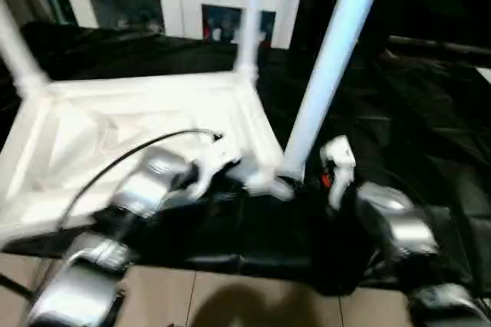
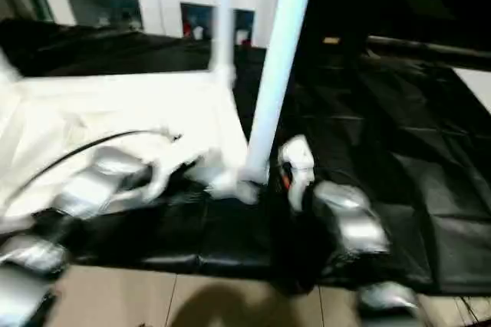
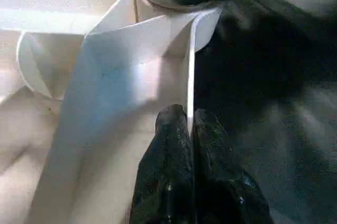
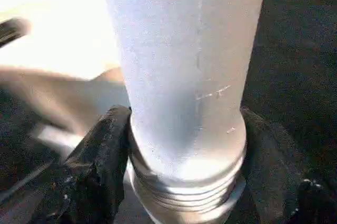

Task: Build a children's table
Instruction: Rotate leg to tighten

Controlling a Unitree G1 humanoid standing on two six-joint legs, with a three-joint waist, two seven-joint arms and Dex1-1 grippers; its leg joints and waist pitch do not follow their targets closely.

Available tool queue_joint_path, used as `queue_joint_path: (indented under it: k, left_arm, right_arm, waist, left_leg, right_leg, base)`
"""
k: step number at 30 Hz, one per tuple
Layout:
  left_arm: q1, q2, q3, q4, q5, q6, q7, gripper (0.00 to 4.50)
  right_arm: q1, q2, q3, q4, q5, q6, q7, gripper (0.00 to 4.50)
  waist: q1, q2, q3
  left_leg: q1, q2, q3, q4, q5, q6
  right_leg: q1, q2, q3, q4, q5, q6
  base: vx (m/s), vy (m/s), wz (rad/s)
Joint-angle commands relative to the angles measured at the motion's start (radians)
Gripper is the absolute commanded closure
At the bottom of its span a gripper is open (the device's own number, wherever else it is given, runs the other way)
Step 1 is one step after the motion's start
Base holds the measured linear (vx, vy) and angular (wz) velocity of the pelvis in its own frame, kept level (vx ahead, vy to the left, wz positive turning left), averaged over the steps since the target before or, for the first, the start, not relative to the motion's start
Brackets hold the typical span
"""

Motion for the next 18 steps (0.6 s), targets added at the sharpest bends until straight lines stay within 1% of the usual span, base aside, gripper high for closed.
queue_joint_path:
  k: [1,2,3,4,5,6,7,8,10,11,12,13,14,15,16,18]
  left_arm:
    - [0.000,-0.047,0.052,0.077,-0.027,0.008,0.118,4.50]
    - [-0.015,-0.069,0.056,0.105,-0.025,-0.004,0.157,4.50]
    - [-0.026,-0.084,0.059,0.125,-0.024,-0.013,0.183,4.50]
    - [-0.037,-0.101,0.062,0.147,-0.023,-0.023,0.210,4.50]
    - [-0.046,-0.112,0.062,0.165,-0.018,-0.034,0.226,4.50]
    - [-0.056,-0.125,0.062,0.187,-0.010,-0.048,0.243,4.50]
    - [-0.061,-0.133,0.063,0.198,-0.007,-0.055,0.252,4.50]
    - [-0.068,-0.141,0.064,0.213,-0.004,-0.063,0.261,4.50]
    - [-0.077,-0.148,0.058,0.231,0.003,-0.075,0.263,4.50]
    - [-0.078,-0.149,0.056,0.232,0.004,-0.076,0.260,4.50]
    - [-0.079,-0.149,0.056,0.237,0.002,-0.077,0.258,4.50]
    - [-0.078,-0.146,0.054,0.236,0.003,-0.079,0.254,4.50]
    - [-0.077,-0.141,0.051,0.238,0.003,-0.084,0.247,4.50]
    - [-0.072,-0.130,0.047,0.236,0.004,-0.093,0.231,4.50]
    - [-0.069,-0.121,0.046,0.234,0.001,-0.102,0.213,4.50]
    - [-0.065,-0.114,0.045,0.227,-0.003,-0.103,0.195,4.50]
  right_arm:
    - [-0.001,0.018,-0.059,0.128,-0.022,0.019,-0.257,1.83]
    - [-0.020,0.043,-0.082,0.160,-0.009,0.011,-0.326,1.83]
    - [-0.033,0.061,-0.098,0.182,0.002,0.006,-0.372,1.83]
    - [-0.048,0.078,-0.099,0.199,-0.004,-0.006,-0.417,1.83]
    - [-0.059,0.090,-0.098,0.212,-0.010,-0.015,-0.434,1.83]
    - [-0.074,0.104,-0.095,0.226,-0.021,-0.027,-0.451,1.83]
    - [-0.081,0.112,-0.093,0.230,-0.023,-0.037,-0.447,1.83]
    - [-0.089,0.122,-0.093,0.234,-0.021,-0.051,-0.422,1.83]
    - [-0.094,0.139,-0.093,0.219,-0.006,-0.086,-0.336,1.83]
    - [-0.093,0.142,-0.093,0.211,0.003,-0.092,-0.309,1.83]
    - [-0.094,0.144,-0.093,0.209,0.012,-0.100,-0.294,1.27]
    - [-0.092,0.141,-0.091,0.202,0.017,-0.107,-0.281,1.13]
    - [-0.090,0.130,-0.085,0.197,0.015,-0.109,-0.272,1.13]
    - [-0.085,0.105,-0.068,0.185,0.006,-0.109,-0.245,1.08]
    - [-0.082,0.079,-0.051,0.177,-0.007,-0.108,-0.209,0.94]
    - [-0.080,0.056,-0.046,0.167,-0.009,-0.108,-0.176,0.69]
  waist:
    - [0.002,-0.005,-0.056]
    - [0.003,-0.003,-0.057]
    - [0.003,-0.005,-0.056]
    - [0.005,-0.005,-0.057]
    - [0.007,-0.003,-0.057]
    - [0.005,-0.003,-0.056]
    - [0.006,-0.003,-0.057]
    - [0.007,-0.002,-0.058]
    - [0.008,-0.002,-0.056]
    - [0.009,-0.003,-0.056]
    - [0.008,-0.001,-0.056]
    - [0.008,-0.001,-0.056]
    - [0.008,-0.003,-0.055]
    - [0.009,-0.003,-0.055]
    - [0.009,-0.006,-0.054]
    - [0.009,-0.009,-0.054]
  left_leg:
    - [-0.020,0.002,0.012,-0.074,-0.111,0.027]
    - [-0.016,0.002,0.013,-0.074,-0.116,0.028]
    - [-0.016,0.000,0.014,-0.074,-0.129,0.031]
    - [-0.016,-0.001,0.015,-0.074,-0.134,0.036]
    - [-0.016,0.000,0.014,-0.074,-0.135,0.036]
    - [-0.019,-0.001,0.014,-0.075,-0.137,0.041]
    - [-0.019,-0.002,0.013,-0.075,-0.140,0.041]
    - [-0.017,0.000,0.013,-0.076,-0.148,0.045]
    - [-0.016,0.001,0.014,-0.077,-0.177,0.063]
    - [-0.016,0.003,0.013,-0.077,-0.174,0.065]
    - [-0.019,0.003,0.013,-0.078,-0.168,0.070]
    - [-0.021,0.004,0.012,-0.078,-0.164,0.071]
    - [-0.019,0.004,0.012,-0.078,-0.160,0.075]
    - [-0.020,0.004,0.012,-0.078,-0.161,0.078]
    - [-0.022,0.004,0.012,-0.078,-0.156,0.088]
    - [-0.025,0.003,0.012,-0.076,-0.138,0.092]
  right_leg:
    - [0.063,-0.041,0.037,-0.077,-0.283,-0.168]
    - [0.058,-0.042,0.038,-0.079,-0.285,-0.163]
    - [0.055,-0.039,0.037,-0.082,-0.295,-0.155]
    - [0.056,-0.038,0.037,-0.082,-0.291,-0.149]
    - [0.056,-0.038,0.037,-0.081,-0.285,-0.146]
    - [0.055,-0.037,0.037,-0.082,-0.279,-0.143]
    - [0.057,-0.037,0.035,-0.082,-0.281,-0.139]
    - [0.055,-0.037,0.035,-0.082,-0.273,-0.139]
    - [0.054,-0.038,0.036,-0.087,-0.280,-0.143]
    - [0.056,-0.039,0.036,-0.085,-0.275,-0.147]
    - [0.057,-0.039,0.036,-0.084,-0.264,-0.154]
    - [0.059,-0.040,0.036,-0.083,-0.259,-0.156]
    - [0.058,-0.040,0.035,-0.083,-0.253,-0.160]
    - [0.059,-0.040,0.035,-0.083,-0.251,-0.163]
    - [0.060,-0.040,0.035,-0.084,-0.254,-0.161]
    - [0.063,-0.041,0.035,-0.083,-0.251,-0.162]
  base:
    - [0.000,0.000,0.00]
    - [0.000,0.000,0.00]
    - [0.000,0.000,0.00]
    - [0.000,0.000,0.00]
    - [0.000,0.000,0.00]
    - [0.000,0.000,0.00]
    - [0.000,0.000,0.00]
    - [0.000,0.000,0.00]
    - [0.000,0.000,0.00]
    - [0.000,0.000,0.00]
    - [0.000,0.000,0.00]
    - [0.000,0.000,0.00]
    - [0.000,0.000,0.00]
    - [0.000,0.000,0.00]
    - [0.000,0.000,0.00]
    - [0.000,0.000,0.00]
